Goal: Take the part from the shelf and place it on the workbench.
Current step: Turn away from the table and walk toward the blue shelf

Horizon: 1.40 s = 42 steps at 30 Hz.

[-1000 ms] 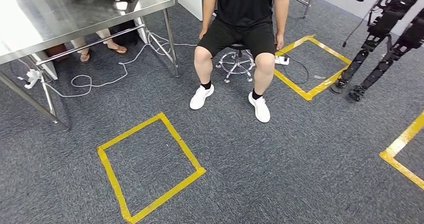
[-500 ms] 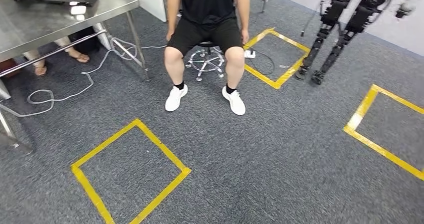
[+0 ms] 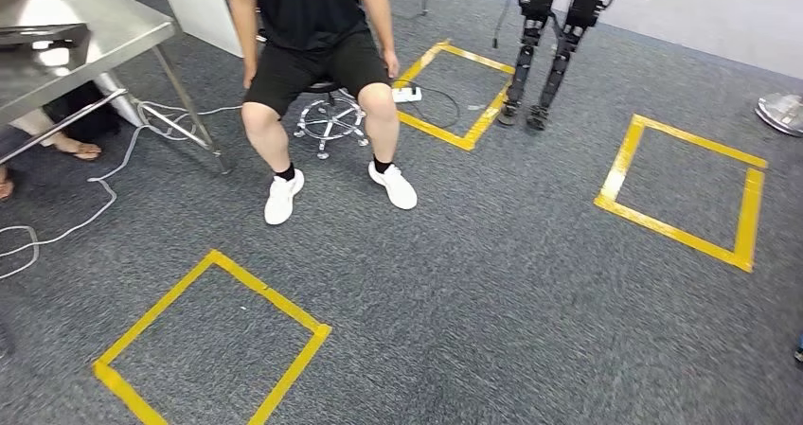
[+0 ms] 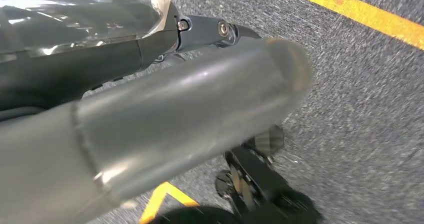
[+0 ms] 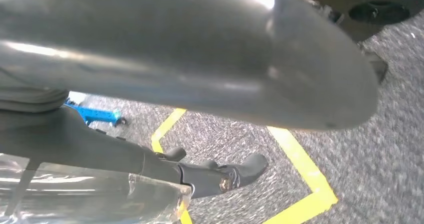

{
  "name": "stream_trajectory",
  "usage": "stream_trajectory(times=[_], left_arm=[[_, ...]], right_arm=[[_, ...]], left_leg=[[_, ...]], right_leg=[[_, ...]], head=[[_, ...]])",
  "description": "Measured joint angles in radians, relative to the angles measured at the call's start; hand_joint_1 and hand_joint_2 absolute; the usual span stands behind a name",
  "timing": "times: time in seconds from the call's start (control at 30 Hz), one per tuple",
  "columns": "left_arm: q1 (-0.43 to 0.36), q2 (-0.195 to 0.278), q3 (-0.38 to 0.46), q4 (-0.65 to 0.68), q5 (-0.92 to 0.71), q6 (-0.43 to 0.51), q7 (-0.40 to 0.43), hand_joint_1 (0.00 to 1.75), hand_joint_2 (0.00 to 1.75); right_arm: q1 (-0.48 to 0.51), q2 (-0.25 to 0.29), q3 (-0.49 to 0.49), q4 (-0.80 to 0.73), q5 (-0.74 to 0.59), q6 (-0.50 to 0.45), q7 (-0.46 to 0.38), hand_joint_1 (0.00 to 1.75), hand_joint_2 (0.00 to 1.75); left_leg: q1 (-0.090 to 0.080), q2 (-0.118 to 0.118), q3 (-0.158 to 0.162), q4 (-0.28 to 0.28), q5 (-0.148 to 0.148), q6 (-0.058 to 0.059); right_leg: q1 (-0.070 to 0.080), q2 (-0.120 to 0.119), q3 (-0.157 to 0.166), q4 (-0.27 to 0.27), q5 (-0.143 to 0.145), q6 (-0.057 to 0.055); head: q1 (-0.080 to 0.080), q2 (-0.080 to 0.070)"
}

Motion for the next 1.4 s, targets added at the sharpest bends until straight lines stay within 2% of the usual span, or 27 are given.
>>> stream_trajectory(times=[0.03, 0.07, 0.1, 0.17, 0.2, 0.27, 0.3, 0.37, 0.43, 0.5, 0.57, 0.6, 0.63, 0.67, 0.73, 0.8, 0.87, 0.93, 1.0, 1.07, 1.1, 1.13, 1.17, 1.23, 1.3, 1.37, 1.4], left_arm=[[0.003, 0.001, 0.000, 0.001, -0.002, 0.000, 0.000, 0.00, 0.00], [0.005, 0.001, -0.001, 0.002, -0.004, 0.000, 0.000, 0.00, 0.00], [0.006, 0.002, -0.002, 0.002, -0.005, 0.000, 0.000, 0.00, 0.00], [0.006, 0.002, -0.004, 0.003, -0.008, 0.001, -0.002, 0.00, 0.00], [0.007, 0.002, -0.006, 0.004, -0.010, 0.002, -0.003, 0.00, 0.00], [0.008, 0.003, -0.009, 0.006, -0.013, 0.005, -0.007, 0.00, 0.00], [0.008, 0.003, -0.010, 0.007, -0.014, 0.007, -0.009, 0.00, 0.00], [0.007, 0.002, -0.011, 0.008, -0.014, 0.009, -0.012, 0.00, 0.00], [0.006, 0.000, -0.012, 0.009, -0.014, 0.010, -0.013, 0.00, 0.00], [0.008, 0.000, -0.012, 0.010, -0.014, 0.010, -0.013, 0.00, 0.00], [0.010, 0.000, -0.012, 0.011, -0.015, 0.010, -0.014, 0.00, 0.00], [0.010, 0.000, -0.012, 0.011, -0.015, 0.011, -0.015, 0.00, 0.00], [0.009, 0.000, -0.012, 0.011, -0.016, 0.012, -0.017, 0.00, 0.00], [0.009, 0.000, -0.012, 0.011, -0.018, 0.015, -0.018, 0.00, 0.00], [0.008, 0.000, -0.013, 0.013, -0.022, 0.019, -0.021, 0.00, 0.00], [0.007, 0.000, -0.014, 0.015, -0.026, 0.023, -0.022, 0.00, 0.00], [0.002, -0.002, -0.016, 0.017, -0.027, 0.027, -0.022, 0.00, 0.00], [-0.001, -0.004, -0.017, 0.018, -0.029, 0.030, -0.021, 0.00, 0.00], [0.002, -0.005, -0.018, 0.020, -0.030, 0.032, -0.021, 0.00, 0.00], [0.005, -0.006, -0.018, 0.022, -0.030, 0.033, -0.021, 0.00, 0.00], [0.006, -0.006, -0.018, 0.022, -0.030, 0.033, -0.021, 0.00, 0.00], [0.006, -0.006, -0.018, 0.023, -0.030, 0.033, -0.021, 0.00, 0.00], [0.006, -0.006, -0.018, 0.024, -0.030, 0.033, -0.021, 0.00, 0.00], [0.006, -0.005, -0.018, 0.026, -0.030, 0.035, -0.020, 0.00, 0.00], [0.005, -0.003, -0.018, 0.028, -0.030, 0.037, -0.018, 0.00, 0.00], [0.003, -0.002, -0.018, 0.028, -0.030, 0.039, -0.019, 0.00, 0.00], [0.001, -0.002, -0.018, 0.028, -0.030, 0.039, -0.019, 0.00, 0.00]], right_arm=[[0.000, 0.001, 0.000, 0.000, 0.000, -0.001, 0.001, 0.00, 0.00], [0.002, 0.002, 0.000, 0.000, 0.000, -0.002, 0.002, 0.00, 0.00], [0.004, 0.003, 0.000, 0.000, 0.000, -0.004, 0.003, 0.00, 0.00], [0.007, 0.004, 0.000, 0.000, 0.000, -0.005, 0.004, 0.00, 0.00], [0.007, 0.005, 0.000, 0.000, 0.000, -0.005, 0.002, 0.00, 0.00], [0.006, 0.005, 0.000, 0.000, 0.000, -0.005, -0.004, 0.00, 0.00], [0.007, 0.004, 0.000, 0.000, 0.000, -0.005, -0.006, 0.00, 0.00], [0.014, 0.001, 0.000, 0.000, 0.000, -0.005, -0.009, 0.00, 0.00], [0.019, -0.001, 0.000, 0.000, 0.000, -0.005, -0.011, 0.00, 0.00], [0.019, 0.000, 0.000, 0.000, 0.000, -0.005, -0.013, 0.00, 0.00], [0.020, -0.001, 0.000, 0.000, 0.000, -0.005, -0.015, 0.00, 0.00], [0.022, -0.002, 0.000, 0.000, 0.000, -0.005, -0.017, 0.00, 0.00], [0.025, -0.004, 0.000, 0.000, 0.000, -0.006, -0.018, 0.00, 0.00], [0.027, -0.005, 0.000, 0.000, 0.000, -0.006, -0.019, 0.00, 0.00], [0.026, -0.008, 0.000, 0.000, 0.000, -0.008, -0.022, 0.00, 0.00], [0.025, -0.009, 0.000, 0.000, 0.001, -0.009, -0.025, 0.00, 0.00], [0.030, -0.009, 0.000, 0.000, 0.001, -0.010, -0.026, 0.00, 0.00], [0.034, -0.009, 0.000, 0.000, 0.001, -0.012, -0.026, 0.00, 0.00], [0.035, -0.008, 0.000, 0.000, 0.001, -0.015, -0.026, 0.00, 0.00], [0.036, -0.007, 0.000, 0.000, 0.001, -0.017, -0.026, 0.00, 0.00], [0.037, -0.007, 0.000, 0.000, 0.000, -0.018, -0.026, 0.00, 0.00], [0.038, -0.007, 0.000, 0.001, 0.000, -0.018, -0.026, 0.00, 0.00], [0.039, -0.007, 0.000, 0.001, 0.000, -0.018, -0.026, 0.00, 0.00], [0.037, -0.006, 0.000, 0.001, 0.000, -0.019, -0.026, 0.00, 0.00], [0.035, -0.006, 0.000, 0.001, 0.000, -0.020, -0.026, 0.00, 0.00], [0.037, -0.007, 0.000, 0.001, -0.001, -0.021, -0.026, 0.00, 0.00], [0.039, -0.008, 0.000, 0.001, -0.001, -0.021, -0.026, 0.00, 0.00]], left_leg=[[0.001, -0.010, -0.025, 0.058, -0.023, -0.001], [0.001, -0.014, -0.040, 0.091, -0.028, -0.003], [0.002, -0.016, -0.038, 0.088, -0.012, -0.003], [0.008, -0.035, 0.009, -0.014, 0.058, -0.002], [0.012, -0.063, 0.037, -0.075, 0.084, -0.001], [0.015, -0.106, 0.065, -0.148, 0.104, 0.003], [0.012, -0.111, 0.066, -0.156, 0.101, 0.007], [0.008, -0.084, 0.066, -0.165, 0.108, 0.022], [0.009, -0.055, 0.069, -0.179, 0.118, 0.040], [0.005, -0.023, 0.068, -0.185, 0.122, 0.049], [0.001, 0.010, 0.065, -0.184, 0.121, 0.050], [0.000, 0.026, 0.065, -0.184, 0.121, 0.050], [0.000, 0.039, 0.065, -0.184, 0.121, 0.049], [0.000, 0.051, 0.067, -0.183, 0.120, 0.047], [-0.004, 0.072, 0.072, -0.182, 0.116, 0.037], [-0.010, 0.089, 0.078, -0.180, 0.111, 0.024], [-0.005, 0.100, 0.085, -0.180, 0.107, 0.011], [0.002, 0.064, 0.074, -0.144, 0.075, 0.000], [0.006, 0.005, 0.023, -0.031, 0.005, -0.003], [0.006, -0.014, -0.035, 0.089, -0.042, -0.003], [0.006, -0.017, -0.046, 0.110, -0.037, -0.003], [0.007, -0.019, -0.039, 0.089, -0.012, -0.001], [0.008, -0.025, -0.015, 0.035, 0.026, 0.000], [0.012, -0.071, 0.040, -0.096, 0.090, 0.005], [0.011, -0.103, 0.063, -0.155, 0.105, 0.010], [0.005, -0.087, 0.065, -0.163, 0.106, 0.021], [0.004, -0.075, 0.067, -0.169, 0.111, 0.029]], right_leg=[[0.002, 0.013, -0.002, 0.000, 0.002, -0.002], [0.003, 0.026, -0.004, 0.001, 0.003, -0.003], [0.003, 0.040, -0.004, 0.002, 0.004, -0.003], [0.003, 0.067, -0.003, 0.007, 0.004, -0.002], [0.005, 0.079, -0.007, 0.011, 0.004, 0.000], [0.008, 0.103, -0.021, 0.020, 0.006, 0.012], [0.008, 0.116, -0.031, 0.021, 0.009, 0.021], [0.005, 0.128, -0.046, 0.020, 0.016, 0.036], [0.008, 0.088, -0.073, 0.063, -0.008, 0.038], [0.008, 0.036, -0.130, 0.176, -0.065, 0.032], [0.004, 0.021, -0.177, 0.282, -0.106, 0.035], [0.002, 0.017, -0.174, 0.290, -0.105, 0.042], [-0.001, 0.011, -0.149, 0.253, -0.090, 0.052], [-0.004, -0.003, -0.107, 0.187, -0.068, 0.062], [-0.002, -0.048, -0.033, 0.057, -0.029, 0.066], [0.004, -0.066, -0.013, 0.015, -0.015, 0.053], [0.001, -0.044, -0.013, 0.013, -0.009, 0.036], [-0.006, -0.022, -0.011, 0.010, -0.003, 0.019], [-0.005, -0.002, -0.014, 0.010, 0.003, 0.005], [0.002, 0.023, -0.017, 0.010, 0.006, -0.001], [0.003, 0.037, -0.017, 0.011, 0.006, -0.001], [0.004, 0.050, -0.015, 0.012, 0.006, -0.001], [0.005, 0.064, -0.013, 0.013, 0.006, 0.000], [0.008, 0.090, -0.014, 0.018, 0.005, 0.002], [0.010, 0.111, -0.027, 0.022, 0.007, 0.011], [0.007, 0.131, -0.040, 0.020, 0.012, 0.027], [0.007, 0.125, -0.047, 0.025, 0.011, 0.032]], head=[[0.000, 0.000], [0.000, 0.000], [0.000, 0.000], [0.000, 0.000], [0.000, 0.000], [0.001, 0.000], [0.001, 0.000], [0.001, 0.000], [0.005, 0.000], [0.010, 0.000], [0.011, 0.000], [0.012, 0.000], [0.012, 0.000], [0.012, 0.000], [0.014, 0.000], [0.013, 0.000], [0.010, 0.000], [0.008, 0.000], [0.006, 0.000], [0.006, 0.000], [0.006, 0.000], [0.006, 0.000], [0.006, 0.000], [0.006, 0.000], [0.006, 0.000], [0.006, 0.000], [0.006, 0.000]])
